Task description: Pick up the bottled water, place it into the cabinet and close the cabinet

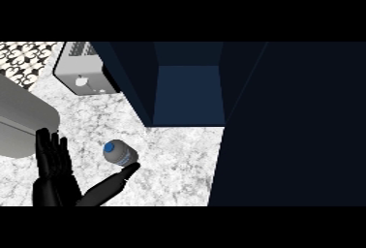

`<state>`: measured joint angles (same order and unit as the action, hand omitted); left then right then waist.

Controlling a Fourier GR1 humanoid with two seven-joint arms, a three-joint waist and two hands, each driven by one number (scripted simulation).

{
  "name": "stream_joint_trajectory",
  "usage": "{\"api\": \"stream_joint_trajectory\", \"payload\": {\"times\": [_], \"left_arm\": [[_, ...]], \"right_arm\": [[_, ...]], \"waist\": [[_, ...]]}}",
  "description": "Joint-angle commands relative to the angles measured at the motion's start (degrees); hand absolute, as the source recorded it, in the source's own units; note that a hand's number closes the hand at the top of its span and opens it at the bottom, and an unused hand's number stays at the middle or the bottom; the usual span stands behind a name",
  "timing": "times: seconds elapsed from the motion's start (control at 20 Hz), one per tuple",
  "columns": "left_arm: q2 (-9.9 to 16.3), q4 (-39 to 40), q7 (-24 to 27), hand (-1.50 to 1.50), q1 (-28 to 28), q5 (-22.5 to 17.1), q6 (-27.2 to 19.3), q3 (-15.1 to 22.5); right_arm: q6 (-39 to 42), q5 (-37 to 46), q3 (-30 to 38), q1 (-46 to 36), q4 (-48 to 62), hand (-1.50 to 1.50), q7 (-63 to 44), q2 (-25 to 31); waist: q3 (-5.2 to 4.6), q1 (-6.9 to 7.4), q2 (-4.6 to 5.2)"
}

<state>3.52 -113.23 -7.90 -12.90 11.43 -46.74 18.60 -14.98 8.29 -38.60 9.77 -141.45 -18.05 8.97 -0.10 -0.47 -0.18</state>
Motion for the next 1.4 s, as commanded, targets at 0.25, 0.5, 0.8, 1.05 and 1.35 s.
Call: {"api": "stream_joint_trajectory", "payload": {"times": [0.25,0.5,0.8,1.05,1.35], "left_arm": [[-0.49,14.37,10.42,-1.5,6.69,-10.42,6.62,-7.68],[-3.46,22.49,21.34,-1.5,5.22,-16.54,9.7,-9.15],[-3.5,29.91,28.06,-1.5,8.63,-21.4,5.14,-5.16],[-3.51,38.97,34.59,-1.5,12.58,-27.02,3.67,-4.92],[-3.51,48.98,43.06,-1.5,14.73,-33.1,9.34,-10.64]], "right_arm": [[-1.69,6.36,-1.75,-0.12,-7.54,-1.5,-3.71,2.66],[-2.51,6.86,-3.18,0.84,-9.22,-1.5,-4.32,4.34],[-4.26,7.55,-0.94,-4.62,-9.35,-1.5,-8.98,3.59],[-5.25,7.8,-4.87,-1.28,-9.14,-1.5,-5.25,5.27],[-6.58,7.72,-4.3,-2.5,-9.49,-1.5,-6.87,6.04]], "waist": [[0.01,-0.17,0.09],[0.0,-0.28,0.01],[-0.03,-0.2,0.06],[-0.03,-0.61,0.03],[-0.05,-0.54,0.08]]}}
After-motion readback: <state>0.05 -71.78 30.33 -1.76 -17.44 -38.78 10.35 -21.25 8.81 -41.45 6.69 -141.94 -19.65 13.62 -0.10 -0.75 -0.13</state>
